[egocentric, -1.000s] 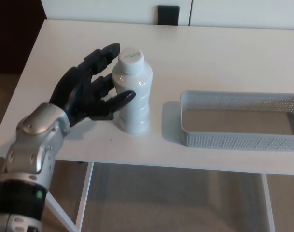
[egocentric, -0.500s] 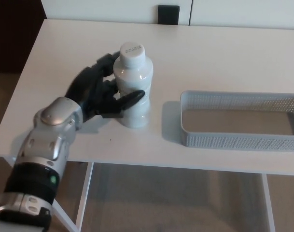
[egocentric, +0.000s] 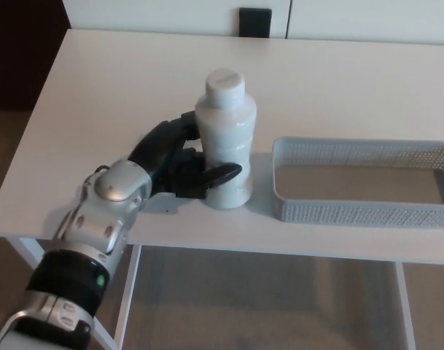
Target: The robot walk up to a desk on which a bottle is kept on the left hand side and a container is kept on the right hand side. The robot uses its left hand to pick up the bottle and places it in the container.
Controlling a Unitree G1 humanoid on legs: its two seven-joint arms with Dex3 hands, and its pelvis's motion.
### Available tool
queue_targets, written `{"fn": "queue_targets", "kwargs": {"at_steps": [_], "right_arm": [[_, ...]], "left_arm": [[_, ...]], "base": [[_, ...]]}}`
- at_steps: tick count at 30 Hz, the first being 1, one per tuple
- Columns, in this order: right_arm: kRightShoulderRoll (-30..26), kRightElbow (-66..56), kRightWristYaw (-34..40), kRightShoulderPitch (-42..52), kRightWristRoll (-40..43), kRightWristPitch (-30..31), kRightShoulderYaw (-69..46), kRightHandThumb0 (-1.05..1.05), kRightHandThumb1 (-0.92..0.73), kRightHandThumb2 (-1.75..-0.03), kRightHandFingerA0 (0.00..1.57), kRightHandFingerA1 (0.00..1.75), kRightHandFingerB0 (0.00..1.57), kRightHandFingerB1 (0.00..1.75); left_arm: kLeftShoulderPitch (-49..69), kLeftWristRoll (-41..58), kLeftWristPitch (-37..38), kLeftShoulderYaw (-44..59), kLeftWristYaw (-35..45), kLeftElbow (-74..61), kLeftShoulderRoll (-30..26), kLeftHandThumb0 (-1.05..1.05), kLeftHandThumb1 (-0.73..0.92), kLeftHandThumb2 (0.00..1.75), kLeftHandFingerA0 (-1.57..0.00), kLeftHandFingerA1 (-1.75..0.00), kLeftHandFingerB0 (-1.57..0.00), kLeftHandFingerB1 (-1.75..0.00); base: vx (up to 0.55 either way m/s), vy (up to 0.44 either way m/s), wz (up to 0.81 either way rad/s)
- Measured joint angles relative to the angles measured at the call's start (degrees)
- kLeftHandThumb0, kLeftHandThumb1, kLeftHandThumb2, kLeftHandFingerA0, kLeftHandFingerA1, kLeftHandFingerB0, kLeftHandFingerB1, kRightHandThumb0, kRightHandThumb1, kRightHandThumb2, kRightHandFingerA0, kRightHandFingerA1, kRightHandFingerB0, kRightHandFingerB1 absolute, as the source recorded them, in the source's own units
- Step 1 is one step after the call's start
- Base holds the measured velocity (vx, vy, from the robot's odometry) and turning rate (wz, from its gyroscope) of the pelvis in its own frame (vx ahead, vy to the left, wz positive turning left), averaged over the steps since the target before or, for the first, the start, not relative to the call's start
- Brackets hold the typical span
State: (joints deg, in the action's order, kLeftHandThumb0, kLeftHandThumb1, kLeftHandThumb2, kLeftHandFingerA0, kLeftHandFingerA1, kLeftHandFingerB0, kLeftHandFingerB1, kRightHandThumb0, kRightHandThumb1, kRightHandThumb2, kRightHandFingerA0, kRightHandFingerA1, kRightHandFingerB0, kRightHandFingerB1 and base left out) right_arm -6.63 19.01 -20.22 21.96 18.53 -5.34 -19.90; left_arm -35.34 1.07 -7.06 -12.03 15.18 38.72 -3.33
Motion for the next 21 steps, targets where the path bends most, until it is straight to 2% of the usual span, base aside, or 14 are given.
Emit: {"fn": "queue_targets", "kwargs": {"at_steps": [1, 2, 4, 6, 7, 12, 15, 16, 19, 21], "right_arm": [[0.0, -1.0, 0.0, 0.0, 0.0, 0.5, 0.0, -0.20, -0.35, -0.85, 0.39, 0.65, 0.15, 0.51], [0.0, -1.4, 0.1, 0.0, 0.0, 0.7, 0.0, -0.20, -0.35, -0.85, 0.39, 0.65, 0.15, 0.51], [0.0, -2.6, 0.2, 0.2, 0.0, 1.4, 0.0, -0.19, -0.36, -0.85, 0.40, 0.65, 0.15, 0.51], [0.0, -3.8, 0.5, 0.4, 0.0, 2.1, 0.0, -0.19, -0.37, -0.86, 0.40, 0.65, 0.15, 0.51], [0.1, -4.3, 0.6, 0.5, 0.0, 2.5, 0.0, -0.19, -0.37, -0.86, 0.43, 0.66, 0.15, 0.51], [0.1, -5.7, 1.4, 0.7, 0.1, 4.7, 0.0, -0.19, -0.38, -0.86, 0.42, 0.65, 0.15, 0.51], [0.1, -6.1, 1.8, 0.6, 0.1, 5.6, 0.0, -0.20, -0.37, -0.86, 0.42, 0.66, 0.14, 0.51], [0.1, -6.1, 1.9, 0.5, 0.1, 5.8, 0.0, -0.19, -0.37, -0.86, 0.43, 0.66, 0.15, 0.51], [0.1, -6.5, 2.1, 0.4, 0.1, 6.5, -0.1, -0.21, -0.38, -0.86, 0.40, 0.65, 0.14, 0.51], [0.0, -6.7, 2.2, 0.4, 0.1, 6.8, -0.1, -0.20, -0.37, -0.86, 0.43, 0.67, 0.17, 0.52]], "left_arm": [[-0.2, -0.6, 0.2, -0.1, -1.5, 0.3, 0.6, 0.00, 0.81, 0.79, -0.92, -1.42, -0.78, -1.02], [-0.3, -0.8, 0.4, -0.1, -2.1, 0.5, 0.8, 0.00, 0.81, 0.79, -0.92, -1.42, -0.78, -1.02], [-0.5, -1.4, 0.9, 0.0, -3.7, 1.1, 1.3, -0.02, 0.76, 0.83, -0.92, -1.52, -0.73, -1.17], [-0.6, -2.0, 1.5, 0.0, -5.1, 1.7, 1.6, -0.02, 0.75, 0.84, -0.93, -1.54, -0.74, -1.17], [-0.6, -2.3, 1.9, 0.1, -5.8, 1.9, 1.7, -0.05, 0.79, 0.72, -0.94, -1.56, -0.73, -1.18], [-0.3, -3.6, 3.1, 0.9, -9.1, 2.3, 2.3, -0.08, 0.82, 0.67, -0.92, -1.61, -0.72, -1.15], [-0.3, -4.5, 3.2, 1.2, -10.5, 2.2, 2.6, -0.08, 0.80, 0.68, -0.93, -1.57, -0.70, -1.19], [-0.3, -4.6, 3.2, 1.2, -10.7, 2.1, 2.6, -0.14, 0.81, 0.69, -0.96, -1.47, -0.72, -1.11], [0.3, -4.9, 3.2, 2.1, -11.4, 1.6, 3.0, -0.11, 0.80, 0.73, -1.01, -1.37, -0.77, -1.08], [0.6, -4.9, 3.2, 2.5, -11.6, 1.0, 3.1, -0.07, 0.79, 0.77, -0.96, -1.50, -0.72, -1.18]], "base": [[0.00, 0.000, 0.00], [0.00, 0.000, 0.00], [0.00, 0.000, 0.00], [0.00, 0.000, 0.00], [0.00, 0.000, 0.00], [0.00, 0.000, 0.00], [0.00, 0.000, 0.00], [0.00, 0.000, 0.00], [0.00, 0.000, 0.00], [0.00, 0.000, 0.00]]}}
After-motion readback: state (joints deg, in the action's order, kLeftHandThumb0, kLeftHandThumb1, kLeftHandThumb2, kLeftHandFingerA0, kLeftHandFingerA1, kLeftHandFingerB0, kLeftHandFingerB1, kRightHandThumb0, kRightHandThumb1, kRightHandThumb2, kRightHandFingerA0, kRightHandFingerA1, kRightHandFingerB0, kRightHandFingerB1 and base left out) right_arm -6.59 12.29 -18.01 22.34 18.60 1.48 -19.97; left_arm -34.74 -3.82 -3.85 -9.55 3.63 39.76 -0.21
